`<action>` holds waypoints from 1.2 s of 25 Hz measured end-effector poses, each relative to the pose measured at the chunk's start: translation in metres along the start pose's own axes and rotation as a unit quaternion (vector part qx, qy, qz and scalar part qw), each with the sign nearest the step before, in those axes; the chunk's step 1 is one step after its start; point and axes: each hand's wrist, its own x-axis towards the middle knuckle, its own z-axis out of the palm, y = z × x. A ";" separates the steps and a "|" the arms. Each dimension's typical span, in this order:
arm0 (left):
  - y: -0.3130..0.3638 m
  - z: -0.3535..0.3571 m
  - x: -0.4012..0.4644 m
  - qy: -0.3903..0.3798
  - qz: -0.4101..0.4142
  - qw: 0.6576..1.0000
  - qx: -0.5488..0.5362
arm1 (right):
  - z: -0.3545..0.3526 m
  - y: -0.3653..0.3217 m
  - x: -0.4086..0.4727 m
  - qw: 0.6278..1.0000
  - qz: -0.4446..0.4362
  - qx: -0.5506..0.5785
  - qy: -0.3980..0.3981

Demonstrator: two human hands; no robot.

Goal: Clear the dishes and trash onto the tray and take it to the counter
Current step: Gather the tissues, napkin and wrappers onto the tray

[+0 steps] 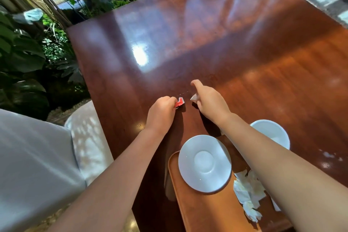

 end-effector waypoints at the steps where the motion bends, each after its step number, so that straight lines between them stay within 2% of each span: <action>1: -0.001 0.000 -0.001 0.000 0.011 1.000 0.023 | -0.001 -0.001 0.001 1.000 0.005 -0.008 -0.007; 3: -0.001 0.001 -0.004 0.005 0.052 0.994 0.092 | -0.005 0.000 0.000 0.999 0.006 -0.044 -0.011; 5: 0.006 -0.005 -0.009 0.016 0.081 0.988 0.129 | -0.015 -0.001 -0.008 0.999 0.010 -0.027 0.025; 8: 0.025 -0.026 -0.042 0.108 0.044 0.992 0.045 | -0.036 -0.007 -0.037 0.992 -0.002 0.058 0.110; 10: 0.043 -0.032 -0.083 0.192 0.023 0.981 -0.012 | -0.048 -0.009 -0.074 0.986 -0.024 0.108 0.125; 13: 0.072 -0.023 -0.152 0.235 -0.018 0.968 -0.085 | -0.050 -0.011 -0.147 0.975 -0.038 0.174 0.130; 16: 0.099 -0.001 -0.212 0.230 -0.060 0.964 -0.122 | -0.036 -0.013 -0.214 0.969 0.019 0.205 0.136; 18: 0.108 0.015 -0.241 0.201 -0.064 0.969 -0.124 | -0.023 -0.012 -0.247 0.978 0.022 0.165 0.123; 24: 0.105 0.045 -0.263 0.103 -0.038 0.991 -0.080 | 0.000 0.000 -0.290 0.989 -0.109 0.011 0.099; 27: 0.106 0.052 -0.265 0.073 -0.023 0.996 -0.042 | 0.003 0.006 -0.291 0.988 -0.128 -0.008 0.085; 30: 0.102 0.056 -0.276 0.072 -0.020 0.997 -0.022 | 0.002 0.014 -0.300 0.980 -0.183 -0.017 0.080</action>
